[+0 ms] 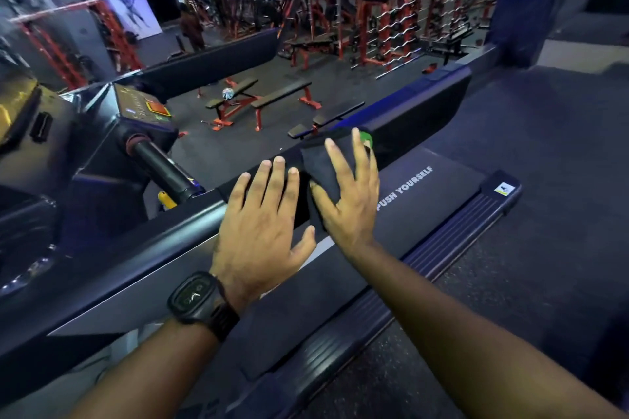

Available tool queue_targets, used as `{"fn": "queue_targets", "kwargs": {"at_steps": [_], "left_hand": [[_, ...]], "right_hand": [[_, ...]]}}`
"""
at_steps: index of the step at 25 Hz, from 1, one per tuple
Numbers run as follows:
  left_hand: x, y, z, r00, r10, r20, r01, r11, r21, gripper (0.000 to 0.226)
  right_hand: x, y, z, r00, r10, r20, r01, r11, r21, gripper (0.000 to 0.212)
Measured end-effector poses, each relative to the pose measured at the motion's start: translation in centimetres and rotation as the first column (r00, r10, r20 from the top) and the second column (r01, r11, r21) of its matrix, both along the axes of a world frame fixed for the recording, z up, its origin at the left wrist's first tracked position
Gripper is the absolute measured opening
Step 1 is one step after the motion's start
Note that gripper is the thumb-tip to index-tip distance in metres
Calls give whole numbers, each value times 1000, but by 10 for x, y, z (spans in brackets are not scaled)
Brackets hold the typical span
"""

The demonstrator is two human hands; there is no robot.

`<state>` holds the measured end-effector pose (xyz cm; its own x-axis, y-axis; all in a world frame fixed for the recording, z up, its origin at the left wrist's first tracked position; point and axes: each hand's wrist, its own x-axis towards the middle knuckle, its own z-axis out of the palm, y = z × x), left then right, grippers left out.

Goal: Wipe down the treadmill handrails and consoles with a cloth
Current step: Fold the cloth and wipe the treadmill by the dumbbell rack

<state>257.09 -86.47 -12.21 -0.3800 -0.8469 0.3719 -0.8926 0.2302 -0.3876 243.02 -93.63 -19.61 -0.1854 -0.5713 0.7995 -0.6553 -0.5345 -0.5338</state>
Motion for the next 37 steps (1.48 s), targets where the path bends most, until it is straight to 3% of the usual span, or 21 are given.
{"fn": "queue_targets", "kwargs": {"at_steps": [2, 4, 5, 7, 8, 10, 12, 13, 15, 17, 19, 20, 21, 23, 25, 27, 29, 30, 33, 35, 37], "left_hand": [[-7, -2, 0, 1000, 18, -6, -18, 1000, 0, 82], [-14, -3, 0, 999, 31, -15, -31, 1000, 4, 82], [-16, -4, 0, 999, 33, -20, -33, 999, 4, 82], [-18, -6, 2, 999, 32, -16, -32, 999, -5, 82], [-21, -8, 2, 999, 35, -11, -35, 999, -6, 81], [-25, -10, 2, 999, 45, -14, -45, 999, -3, 81], [-29, -11, 0, 998, 57, -22, -57, 998, -2, 81], [-30, -12, 0, 998, 60, -23, -60, 998, -2, 81], [-31, -14, 0, 998, 59, -19, -59, 998, -4, 82], [-35, -17, 1, 998, 58, -11, -58, 998, -2, 81], [-42, -19, 1, 998, 67, -11, -67, 998, 1, 81], [-45, -20, 0, 998, 69, -15, -69, 998, 1, 81], [-47, -21, 0, 997, 69, -20, -69, 998, -1, 81], [-49, -23, 0, 998, 67, -19, -67, 998, -5, 81], [-51, -25, 1, 998, 70, -3, -70, 998, -5, 81], [-55, -27, 1, 996, 85, 0, -85, 996, -1, 81], [-60, -28, -1, 995, 95, -12, -95, 995, 1, 81], [-62, -29, -1, 996, 92, -18, -92, 996, 1, 81], [-64, -33, 1, 997, 68, -18, -68, 998, -3, 81], [-68, -35, 1, 998, 65, -14, -65, 998, 2, 81], [-71, -36, 1, 998, 69, -17, -69, 998, 5, 81]], "right_hand": [[-14, -24, 6, 961, -49, 272, 23, 995, 98, 62], [-1, -16, 28, 762, -160, 627, -36, 957, 287, 62], [8, -7, 29, 800, -152, 580, -26, 958, 287, 62], [3, -1, 9, 994, -7, 111, 1, 999, 49, 61], [-13, -9, 6, 998, 14, -66, -16, 999, -39, 62], [-31, -31, 7, 994, -32, 100, 31, 999, 11, 61], [-21, -30, 24, 819, -115, 562, -17, 975, 223, 58], [-12, -22, 28, 794, -145, 590, -25, 963, 270, 58], [-11, -14, 14, 978, -36, 206, 19, 996, 87, 59], [-43, -31, 9, 996, 3, -86, -7, 999, -52, 61], [-54, -50, 15, 956, -39, 289, 11, 995, 97, 60], [-48, -46, 24, 851, -95, 516, -22, 976, 216, 59], [-39, -38, 29, 809, -141, 571, -29, 960, 279, 59], [-32, -25, 16, 980, -41, 193, 20, 994, 106, 61], [-60, -38, 9, 989, 6, -146, -14, 998, -57, 64], [-72, -60, 12, 980, -45, 192, 34, 998, 60, 62], [-55, -49, 26, 791, -150, 592, -26, 960, 278, 59], [-44, -40, 25, 818, -152, 555, -18, 957, 289, 59], [-56, -37, 2, 998, 20, -65, -21, 1000, -14, 62], [-71, -57, 4, 997, -23, 72, 20, 999, 46, 62], [-60, -51, 23, 855, -110, 507, -25, 967, 253, 60]]}}
